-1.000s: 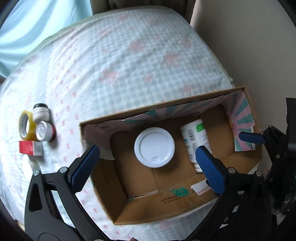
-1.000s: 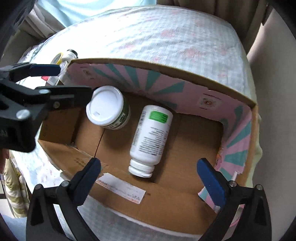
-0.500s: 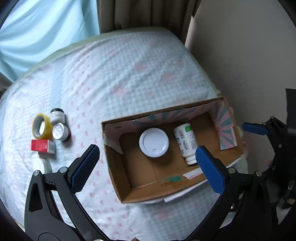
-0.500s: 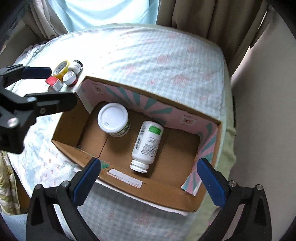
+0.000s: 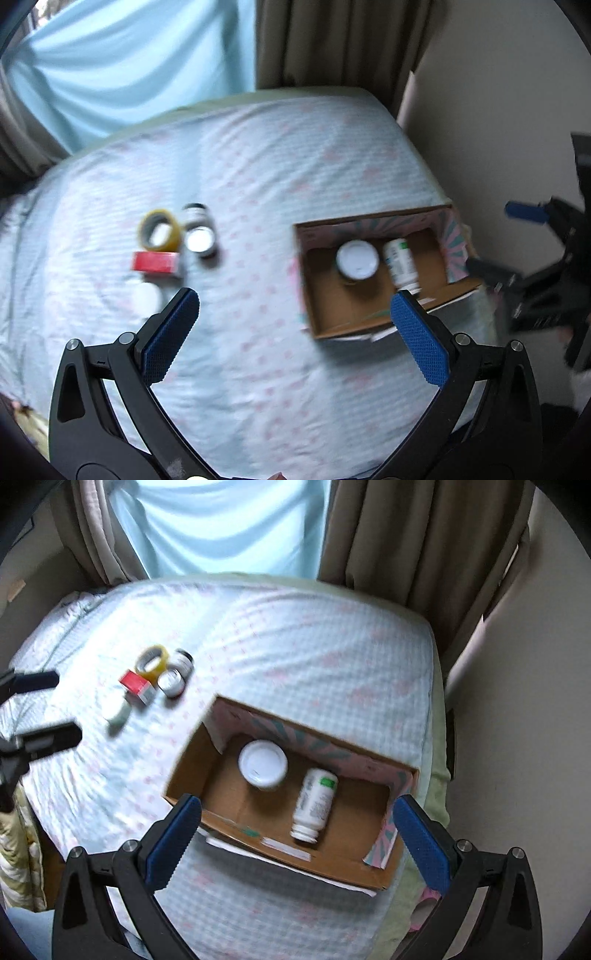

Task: Organize rigid objects
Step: 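Lift both tools out of the box back toward the items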

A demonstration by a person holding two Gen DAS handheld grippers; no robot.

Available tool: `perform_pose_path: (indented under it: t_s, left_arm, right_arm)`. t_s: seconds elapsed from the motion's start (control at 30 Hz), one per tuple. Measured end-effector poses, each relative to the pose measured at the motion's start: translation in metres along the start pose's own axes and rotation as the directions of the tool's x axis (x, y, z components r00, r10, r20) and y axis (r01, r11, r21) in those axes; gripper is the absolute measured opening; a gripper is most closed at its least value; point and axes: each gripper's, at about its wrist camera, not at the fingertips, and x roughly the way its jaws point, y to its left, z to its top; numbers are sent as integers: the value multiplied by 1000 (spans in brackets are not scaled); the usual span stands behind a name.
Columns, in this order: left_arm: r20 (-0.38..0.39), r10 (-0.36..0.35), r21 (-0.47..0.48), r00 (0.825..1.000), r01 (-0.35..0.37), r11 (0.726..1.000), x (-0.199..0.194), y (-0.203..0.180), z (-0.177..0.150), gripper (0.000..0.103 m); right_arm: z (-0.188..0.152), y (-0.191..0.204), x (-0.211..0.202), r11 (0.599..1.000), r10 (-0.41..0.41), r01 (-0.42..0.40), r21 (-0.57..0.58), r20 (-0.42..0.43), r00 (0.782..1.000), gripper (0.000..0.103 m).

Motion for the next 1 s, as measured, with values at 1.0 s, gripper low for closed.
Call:
perform_pose_path:
  t_s: [1.0]
  left_arm:
    - [-44, 38, -198, 998, -46, 979, 33, 308, -38, 103]
  right_arm:
    - [190, 216, 96, 965, 176, -161, 209, -54, 983, 103]
